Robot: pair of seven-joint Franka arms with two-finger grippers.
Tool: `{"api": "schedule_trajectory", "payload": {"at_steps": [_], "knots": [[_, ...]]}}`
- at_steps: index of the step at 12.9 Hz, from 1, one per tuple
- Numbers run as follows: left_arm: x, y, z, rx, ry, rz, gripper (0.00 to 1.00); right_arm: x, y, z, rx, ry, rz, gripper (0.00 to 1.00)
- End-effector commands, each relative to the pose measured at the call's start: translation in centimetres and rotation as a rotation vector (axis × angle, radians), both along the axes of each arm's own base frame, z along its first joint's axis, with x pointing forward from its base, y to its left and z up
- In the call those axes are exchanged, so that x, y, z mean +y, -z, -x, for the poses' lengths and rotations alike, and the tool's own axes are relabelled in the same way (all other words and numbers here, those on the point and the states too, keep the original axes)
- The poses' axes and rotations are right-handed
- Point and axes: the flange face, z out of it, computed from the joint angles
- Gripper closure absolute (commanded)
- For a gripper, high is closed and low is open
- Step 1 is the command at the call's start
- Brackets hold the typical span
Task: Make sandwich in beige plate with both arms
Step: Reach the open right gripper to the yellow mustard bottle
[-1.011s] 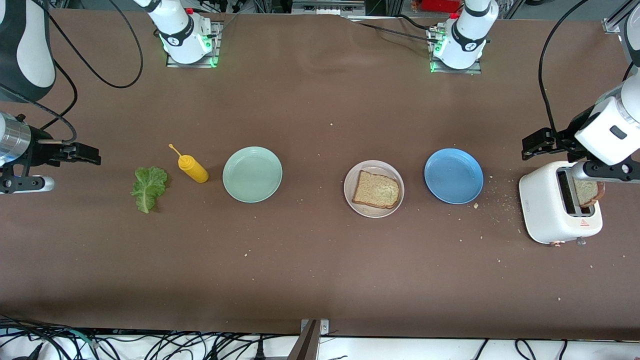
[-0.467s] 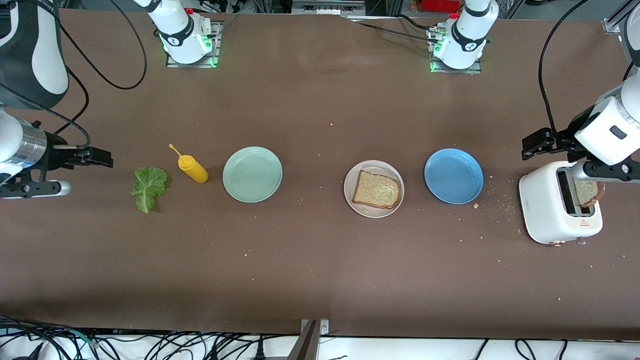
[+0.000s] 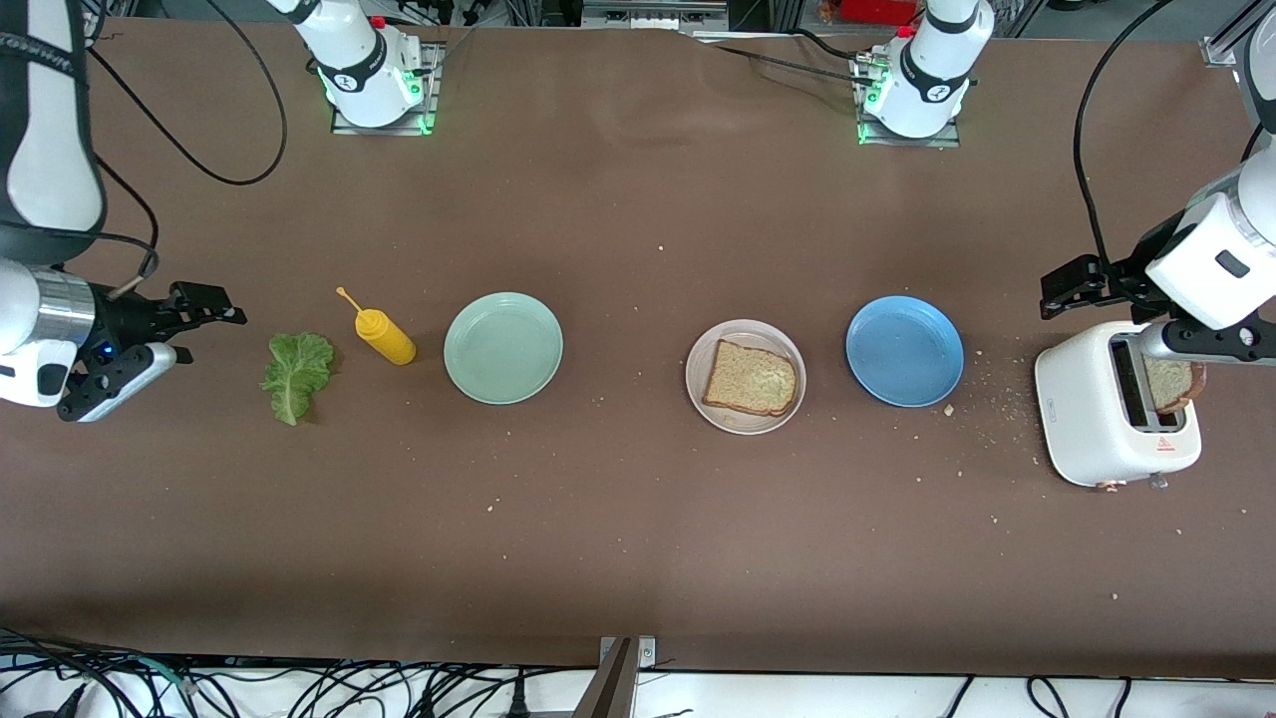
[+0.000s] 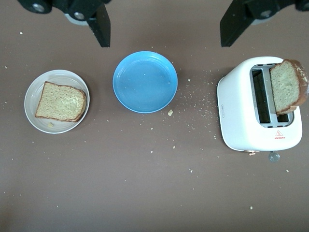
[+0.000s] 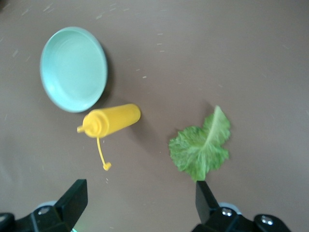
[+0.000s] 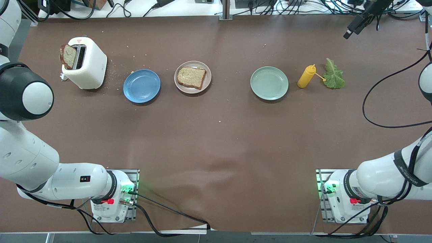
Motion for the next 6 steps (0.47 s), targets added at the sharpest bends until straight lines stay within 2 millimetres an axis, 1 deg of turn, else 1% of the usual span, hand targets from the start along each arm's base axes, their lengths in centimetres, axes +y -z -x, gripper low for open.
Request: {"api": "schedule_trajectory", "payload": {"at_steps": [1,2,3,4,5,6], "knots": [[0.0,-0.5,0.5,0.005,-0.009,0.016,0.00,-3.0,4.2,1.3,-0.087,-0.231,-0.256,0.01],[0.0,-0.5,0.5,0.005,-0.008,0.016,0.00,-4.2,6.3,2.0,-0.116,-0.290,-0.342,0.01],[0.0,-0.5,0.5,0.005,-0.008,0.016,0.00,-4.9,8.4,2.4,-0.156,-0.347,-0.426,0.01],[0.0,-0.5,0.5,0.005,-0.008,0.016,0.00,-5.6,11.0,2.7,-0.208,-0.408,-0.521,0.01],[0.0,-0.5,0.5,0.005,-0.008,0.016,0.00,-6.0,13.9,3.0,-0.263,-0.443,-0.621,0.01],[0.0,-0.5,0.5,0.007,-0.008,0.016,0.00,-6.0,16.5,3.3,-0.302,-0.467,-0.693,0.01]]}}
